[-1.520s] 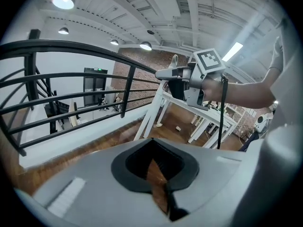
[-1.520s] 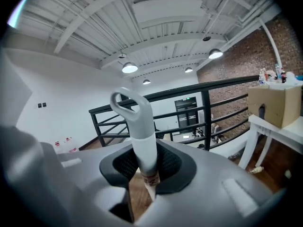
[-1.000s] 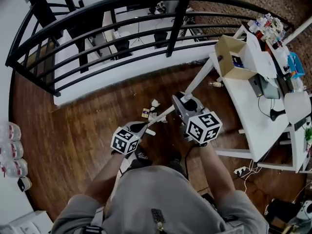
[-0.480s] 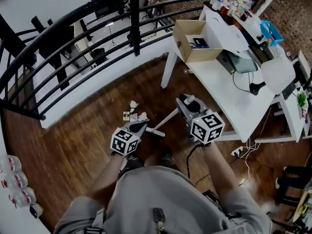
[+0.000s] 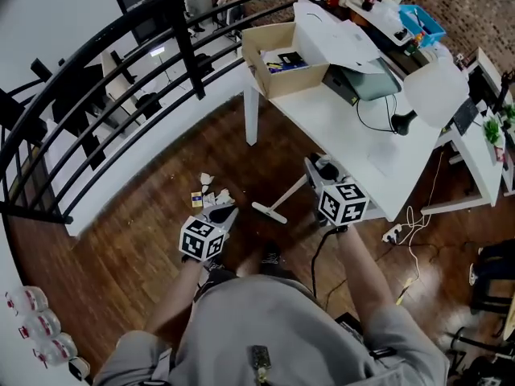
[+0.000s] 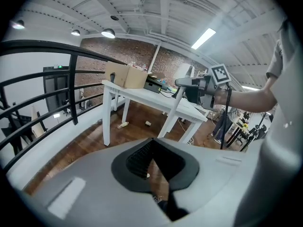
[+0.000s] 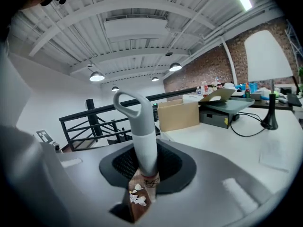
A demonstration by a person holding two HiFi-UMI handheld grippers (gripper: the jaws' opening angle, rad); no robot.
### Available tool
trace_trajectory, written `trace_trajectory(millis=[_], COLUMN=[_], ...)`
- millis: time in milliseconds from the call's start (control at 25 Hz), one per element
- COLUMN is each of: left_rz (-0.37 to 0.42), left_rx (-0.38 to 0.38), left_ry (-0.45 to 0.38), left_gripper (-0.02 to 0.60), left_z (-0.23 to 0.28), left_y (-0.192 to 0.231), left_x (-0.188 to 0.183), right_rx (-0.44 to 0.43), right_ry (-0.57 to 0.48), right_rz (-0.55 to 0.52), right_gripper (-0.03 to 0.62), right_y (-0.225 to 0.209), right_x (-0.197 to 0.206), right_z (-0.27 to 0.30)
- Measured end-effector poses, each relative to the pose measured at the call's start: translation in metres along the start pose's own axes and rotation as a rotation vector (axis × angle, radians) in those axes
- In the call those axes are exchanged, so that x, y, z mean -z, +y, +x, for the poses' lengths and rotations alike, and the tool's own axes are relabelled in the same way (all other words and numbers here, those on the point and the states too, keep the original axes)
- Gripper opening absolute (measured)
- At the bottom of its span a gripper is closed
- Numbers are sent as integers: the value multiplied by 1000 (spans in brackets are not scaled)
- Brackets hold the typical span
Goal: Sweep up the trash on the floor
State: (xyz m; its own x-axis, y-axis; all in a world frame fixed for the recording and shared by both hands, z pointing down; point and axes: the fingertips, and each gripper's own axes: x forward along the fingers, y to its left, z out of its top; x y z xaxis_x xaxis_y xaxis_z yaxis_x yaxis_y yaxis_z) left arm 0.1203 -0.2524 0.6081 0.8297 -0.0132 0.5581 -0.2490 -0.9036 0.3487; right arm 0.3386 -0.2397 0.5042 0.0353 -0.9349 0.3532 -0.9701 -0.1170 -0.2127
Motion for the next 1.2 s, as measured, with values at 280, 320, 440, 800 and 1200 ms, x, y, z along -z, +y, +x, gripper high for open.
trace_trajectory(millis=[280,320,440,800,1200], left_rz=[10,9,6,26,23], left_rx=[-14,-15,-12,26,13], left_ry=[19,21,17,23,25], left_gripper=[-8,-8,-8,-9,-8], left_z=[21,24,34,76,84], left_y=[-19,-20,-29,-62,-70], left_x=[-7,-8,-15,-29,-28], right_rx=[50,56,60,49,28], right_ry=[7,6,8,62,73], right_rz=[48,47,45,-18,-31], right_gripper=[71,69,69,71,77], right_y=[-67,-73,-92,-142,-158], right_x=[29,28,26,22,20], right_z=[-7,-6,-4,7,10])
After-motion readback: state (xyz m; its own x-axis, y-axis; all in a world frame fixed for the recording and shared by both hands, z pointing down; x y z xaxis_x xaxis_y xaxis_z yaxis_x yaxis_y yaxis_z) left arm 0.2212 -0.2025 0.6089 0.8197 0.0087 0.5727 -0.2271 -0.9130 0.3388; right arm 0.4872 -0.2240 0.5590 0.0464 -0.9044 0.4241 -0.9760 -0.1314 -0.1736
